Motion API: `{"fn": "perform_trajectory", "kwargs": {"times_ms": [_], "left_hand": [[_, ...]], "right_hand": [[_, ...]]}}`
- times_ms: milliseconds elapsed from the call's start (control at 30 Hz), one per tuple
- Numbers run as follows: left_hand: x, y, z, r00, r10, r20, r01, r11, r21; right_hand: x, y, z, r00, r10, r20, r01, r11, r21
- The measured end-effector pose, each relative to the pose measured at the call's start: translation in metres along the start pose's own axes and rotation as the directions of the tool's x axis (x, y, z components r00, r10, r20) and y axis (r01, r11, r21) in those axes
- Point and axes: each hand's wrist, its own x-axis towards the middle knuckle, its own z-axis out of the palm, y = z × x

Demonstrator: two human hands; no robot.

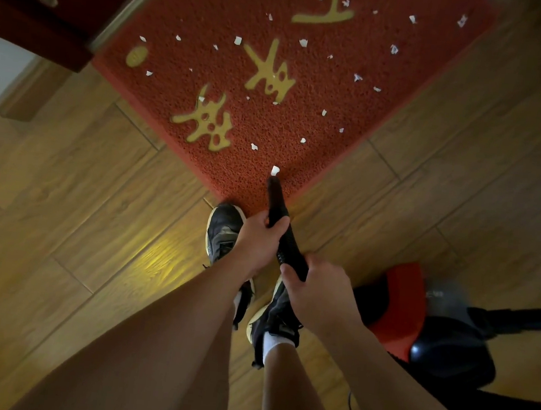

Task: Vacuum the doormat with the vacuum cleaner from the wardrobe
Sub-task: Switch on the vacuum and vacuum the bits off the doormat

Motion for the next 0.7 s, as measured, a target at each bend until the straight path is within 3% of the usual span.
{"fn": "perform_trajectory", "kwargs": {"times_ms": [700], "left_hand": [[0.006, 0.01, -0.011, 0.999, 0.034, 0.002, -0.034, 0.999, 0.017]], "right_hand": [[0.009, -0.012, -0.002, 1.0, 0.012, -0.006, -0.012, 1.0, 0.015]]}}
